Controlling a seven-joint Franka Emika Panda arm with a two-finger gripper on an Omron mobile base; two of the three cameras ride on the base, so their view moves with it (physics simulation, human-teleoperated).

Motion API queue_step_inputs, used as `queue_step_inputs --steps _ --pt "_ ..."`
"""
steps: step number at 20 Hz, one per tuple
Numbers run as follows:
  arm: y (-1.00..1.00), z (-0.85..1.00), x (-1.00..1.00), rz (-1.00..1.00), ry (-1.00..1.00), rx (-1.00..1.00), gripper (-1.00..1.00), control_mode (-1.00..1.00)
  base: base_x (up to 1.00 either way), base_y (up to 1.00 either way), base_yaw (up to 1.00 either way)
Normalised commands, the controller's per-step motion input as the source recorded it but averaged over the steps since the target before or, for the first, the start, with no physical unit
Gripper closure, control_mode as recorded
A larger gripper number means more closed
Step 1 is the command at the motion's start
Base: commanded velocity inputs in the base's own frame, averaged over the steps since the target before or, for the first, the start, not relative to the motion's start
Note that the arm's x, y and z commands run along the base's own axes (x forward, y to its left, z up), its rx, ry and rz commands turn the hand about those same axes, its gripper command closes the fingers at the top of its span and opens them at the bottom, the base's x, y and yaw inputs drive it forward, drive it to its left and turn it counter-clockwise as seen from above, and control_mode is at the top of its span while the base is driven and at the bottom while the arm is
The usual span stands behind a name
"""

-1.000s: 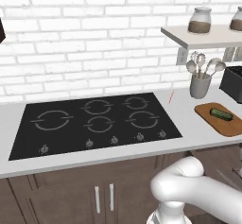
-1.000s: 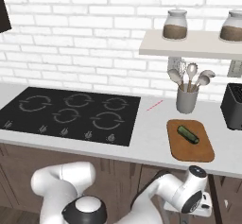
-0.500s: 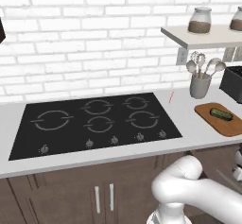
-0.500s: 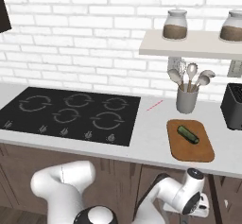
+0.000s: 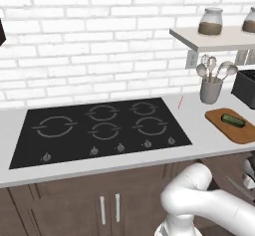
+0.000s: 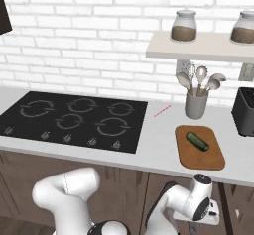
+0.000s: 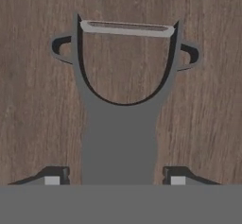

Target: Place the appropriate cutting tool for cutting the cucumber skin on the cutting board.

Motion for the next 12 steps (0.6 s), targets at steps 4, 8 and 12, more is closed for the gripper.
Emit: queue_step_inputs --steps 4,8,12 --pt "0.0 -0.22 0.0 0.0 0.01 0.0 1.0 -1.0 0.0 0.0 0.0" --pt "0.01 0.16 -0.22 0.0 0.0 0.0 1.0 -1.0 0.0 0.0 0.0" --pt "0.01 0.82 -0.71 0.0 -0.02 0.0 1.0 -1.0 0.0 0.0 0.0"
